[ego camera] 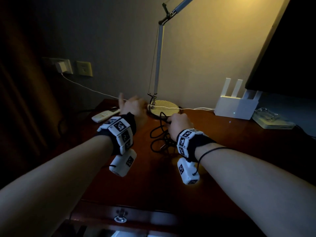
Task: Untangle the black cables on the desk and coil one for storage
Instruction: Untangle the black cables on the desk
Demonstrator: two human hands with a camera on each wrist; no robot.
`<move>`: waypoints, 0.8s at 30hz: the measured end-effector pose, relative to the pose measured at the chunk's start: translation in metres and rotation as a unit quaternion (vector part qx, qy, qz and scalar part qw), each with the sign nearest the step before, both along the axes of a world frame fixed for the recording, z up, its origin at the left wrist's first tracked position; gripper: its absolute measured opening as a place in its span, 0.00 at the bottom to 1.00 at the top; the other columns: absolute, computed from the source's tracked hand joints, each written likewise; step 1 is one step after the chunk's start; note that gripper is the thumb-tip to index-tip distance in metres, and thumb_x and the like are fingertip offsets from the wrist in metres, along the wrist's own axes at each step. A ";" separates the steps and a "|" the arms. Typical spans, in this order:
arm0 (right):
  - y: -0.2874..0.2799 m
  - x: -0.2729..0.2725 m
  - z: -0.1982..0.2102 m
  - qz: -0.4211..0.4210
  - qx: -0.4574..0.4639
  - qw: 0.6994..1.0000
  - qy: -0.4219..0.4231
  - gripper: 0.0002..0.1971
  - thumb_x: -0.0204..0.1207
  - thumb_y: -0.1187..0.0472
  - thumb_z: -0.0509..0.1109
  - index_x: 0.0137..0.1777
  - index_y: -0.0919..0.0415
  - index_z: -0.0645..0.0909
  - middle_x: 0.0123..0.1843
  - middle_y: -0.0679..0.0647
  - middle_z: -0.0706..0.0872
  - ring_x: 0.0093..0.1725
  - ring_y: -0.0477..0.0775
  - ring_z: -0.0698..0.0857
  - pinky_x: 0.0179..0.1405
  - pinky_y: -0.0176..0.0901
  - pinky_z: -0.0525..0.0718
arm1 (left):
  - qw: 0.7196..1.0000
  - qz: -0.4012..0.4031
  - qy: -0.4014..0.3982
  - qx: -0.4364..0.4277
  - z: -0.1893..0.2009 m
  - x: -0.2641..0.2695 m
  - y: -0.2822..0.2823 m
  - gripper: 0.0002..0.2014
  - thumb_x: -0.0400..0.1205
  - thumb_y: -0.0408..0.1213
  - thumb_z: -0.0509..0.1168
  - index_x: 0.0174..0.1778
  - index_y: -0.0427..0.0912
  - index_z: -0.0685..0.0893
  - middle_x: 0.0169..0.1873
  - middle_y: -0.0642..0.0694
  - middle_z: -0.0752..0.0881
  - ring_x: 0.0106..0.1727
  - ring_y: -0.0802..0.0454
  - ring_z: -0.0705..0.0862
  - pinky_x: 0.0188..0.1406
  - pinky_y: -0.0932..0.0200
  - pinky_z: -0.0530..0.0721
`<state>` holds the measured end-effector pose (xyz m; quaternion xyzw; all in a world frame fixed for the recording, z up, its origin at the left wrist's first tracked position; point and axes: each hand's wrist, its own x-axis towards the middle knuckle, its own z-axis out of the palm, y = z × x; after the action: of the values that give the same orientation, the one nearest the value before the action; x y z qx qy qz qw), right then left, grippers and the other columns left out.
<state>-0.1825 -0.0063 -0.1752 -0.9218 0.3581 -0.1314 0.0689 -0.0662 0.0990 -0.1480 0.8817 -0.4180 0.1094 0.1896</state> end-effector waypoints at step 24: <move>-0.021 -0.018 -0.021 -0.008 0.004 0.999 -0.049 0.09 0.81 0.52 0.68 0.56 0.52 0.83 0.56 0.53 0.85 0.57 0.56 0.82 0.47 0.47 0.83 | 0.998 0.058 0.023 -0.006 0.003 0.018 0.023 0.11 0.86 0.38 0.56 0.58 0.44 0.82 0.59 0.41 0.74 0.69 0.40 0.69 0.76 0.37 0.55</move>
<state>-0.2001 -0.0274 -0.1961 -0.9111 0.3621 -0.1759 0.0890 -0.0487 0.1224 -0.1447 0.9055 -0.3613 0.1021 0.1976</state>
